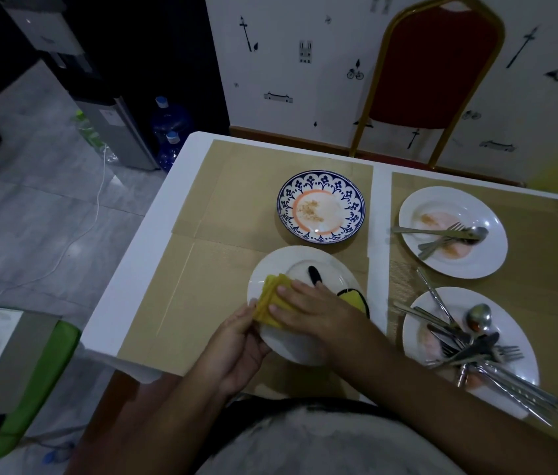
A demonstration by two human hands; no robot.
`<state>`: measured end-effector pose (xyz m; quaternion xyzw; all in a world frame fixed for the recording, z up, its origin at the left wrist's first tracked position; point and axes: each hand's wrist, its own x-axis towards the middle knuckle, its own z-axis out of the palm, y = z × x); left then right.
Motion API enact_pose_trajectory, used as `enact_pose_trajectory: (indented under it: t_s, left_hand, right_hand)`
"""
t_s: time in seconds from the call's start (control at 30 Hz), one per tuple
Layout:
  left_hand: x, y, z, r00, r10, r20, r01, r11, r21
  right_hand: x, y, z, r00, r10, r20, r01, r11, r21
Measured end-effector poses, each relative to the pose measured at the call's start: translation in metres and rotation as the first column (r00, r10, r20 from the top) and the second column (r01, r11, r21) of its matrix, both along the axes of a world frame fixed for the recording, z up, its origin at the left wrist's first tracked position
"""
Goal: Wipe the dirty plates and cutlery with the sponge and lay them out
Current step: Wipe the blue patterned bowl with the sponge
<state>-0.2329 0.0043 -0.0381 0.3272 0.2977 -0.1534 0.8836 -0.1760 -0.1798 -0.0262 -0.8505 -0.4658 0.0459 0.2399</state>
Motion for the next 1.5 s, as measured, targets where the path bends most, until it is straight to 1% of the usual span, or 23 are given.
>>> enact_pose_trajectory:
  t_s: [0.03, 0.07, 0.2, 0.3, 0.37, 0.4, 0.5, 0.6, 0.7, 0.8, 0.9, 0.97, 1.0, 1.03, 1.07, 1.1, 1.17, 1.23, 1.27, 1.3, 1.33, 1.43, 1.5]
  left_hand:
    - [0.0, 0.003, 0.0, 0.999, 0.041, -0.018, -0.041, 0.998, -0.045]
    - [-0.001, 0.008, -0.002, 0.997, 0.068, -0.029, -0.07, 0.995, -0.071]
    - [-0.002, 0.022, -0.003, 0.993, 0.1, -0.056, -0.105, 0.991, -0.081]
    - [-0.006, 0.022, -0.003, 0.993, 0.086, -0.082, -0.092, 0.992, -0.081]
    - [-0.011, 0.021, -0.003, 0.993, 0.069, -0.096, -0.076, 0.994, -0.076]
    - [-0.013, 0.02, -0.004, 0.993, 0.061, -0.104, -0.068, 0.995, -0.071]
    - [-0.015, 0.021, -0.006, 0.992, 0.056, -0.111, -0.062, 0.996, -0.059]
    - [-0.012, 0.027, -0.006, 0.993, 0.078, -0.092, -0.083, 0.995, -0.056]
    - [-0.009, 0.036, -0.009, 0.992, 0.095, -0.083, -0.098, 0.995, -0.031]
    - [-0.012, 0.039, -0.011, 0.987, 0.138, -0.086, -0.14, 0.99, -0.024]
    - [-0.013, 0.046, -0.008, 0.986, 0.164, -0.042, -0.162, 0.986, 0.048]
    - [-0.01, 0.057, -0.001, 0.991, 0.132, 0.012, -0.132, 0.977, 0.166]
    - [-0.008, 0.064, 0.005, 0.995, 0.099, 0.033, -0.104, 0.96, 0.259]
    - [-0.005, 0.07, 0.011, 0.997, 0.053, 0.051, -0.068, 0.927, 0.369]
    - [-0.003, 0.076, 0.018, 0.998, -0.008, 0.067, -0.026, 0.873, 0.488]
    - [-0.001, 0.082, 0.027, 0.993, -0.079, 0.082, 0.013, 0.794, 0.607]
    - [0.004, 0.092, 0.04, 0.969, -0.226, 0.102, 0.05, 0.579, 0.814]
    - [0.008, 0.102, 0.047, 0.921, -0.381, 0.08, 0.042, 0.301, 0.953]
    - [0.009, 0.106, 0.048, 0.887, -0.458, 0.054, 0.017, 0.148, 0.989]
    - [0.011, 0.11, 0.047, 0.853, -0.521, 0.028, -0.023, 0.015, 1.0]
    - [0.012, 0.112, 0.047, 0.827, -0.562, 0.009, -0.069, -0.085, 0.994]
    - [0.012, 0.115, 0.04, 0.8, -0.598, -0.045, -0.149, -0.271, 0.951]
    - [0.007, 0.119, 0.027, 0.787, -0.607, -0.112, -0.194, -0.416, 0.888]
  right_hand:
    - [-0.001, -0.005, -0.002, 0.999, 0.032, 0.02, -0.032, 0.999, -0.004]
    - [-0.002, -0.01, -0.003, 0.999, 0.044, 0.009, -0.044, 0.999, -0.003]
    - [-0.004, -0.025, -0.004, 0.998, 0.001, -0.059, 0.002, 0.999, 0.042]
    - [0.01, -0.028, -0.002, 0.978, -0.178, -0.105, 0.184, 0.981, 0.051]
    - [0.021, -0.028, -0.001, 0.949, -0.294, -0.116, 0.299, 0.954, 0.027]
    - [0.026, -0.027, 0.0, 0.936, -0.325, -0.134, 0.329, 0.944, 0.002]
    - [0.036, -0.02, 0.008, 0.903, -0.343, -0.258, 0.341, 0.939, -0.053]
    - [0.035, -0.01, 0.017, 0.87, -0.367, -0.328, 0.375, 0.926, -0.043]
    - [0.023, -0.006, 0.019, 0.845, -0.395, -0.361, 0.406, 0.913, -0.05]
    - [0.007, -0.005, 0.014, 0.839, -0.405, -0.363, 0.386, 0.914, -0.128]
    - [-0.006, -0.003, 0.003, 0.837, -0.39, -0.384, 0.325, 0.918, -0.226]
    - [-0.008, 0.001, -0.002, 0.826, -0.39, -0.407, 0.315, 0.918, -0.241]
    - [-0.007, 0.004, -0.002, 0.809, -0.405, -0.427, 0.337, 0.914, -0.229]
    - [-0.004, 0.008, 0.0, 0.785, -0.426, -0.45, 0.37, 0.905, -0.211]
    - [0.0, 0.011, 0.001, 0.761, -0.45, -0.467, 0.408, 0.892, -0.194]
    - [0.004, 0.013, 0.003, 0.744, -0.471, -0.474, 0.439, 0.879, -0.184]
    - [0.013, 0.019, 0.005, 0.727, -0.507, -0.463, 0.478, 0.858, -0.188]
    - [0.02, 0.025, 0.005, 0.714, -0.543, -0.443, 0.509, 0.836, -0.203]
    - [0.023, 0.028, 0.005, 0.71, -0.557, -0.432, 0.523, 0.827, -0.207]
    - [0.026, 0.032, 0.005, 0.71, -0.566, -0.419, 0.533, 0.821, -0.205]
    - [0.029, 0.035, 0.005, 0.71, -0.572, -0.411, 0.538, 0.817, -0.208]
    - [0.035, 0.044, 0.003, 0.719, -0.583, -0.377, 0.515, 0.812, -0.275]
    - [0.034, 0.048, -0.004, 0.74, -0.581, -0.339, 0.493, 0.812, -0.313]
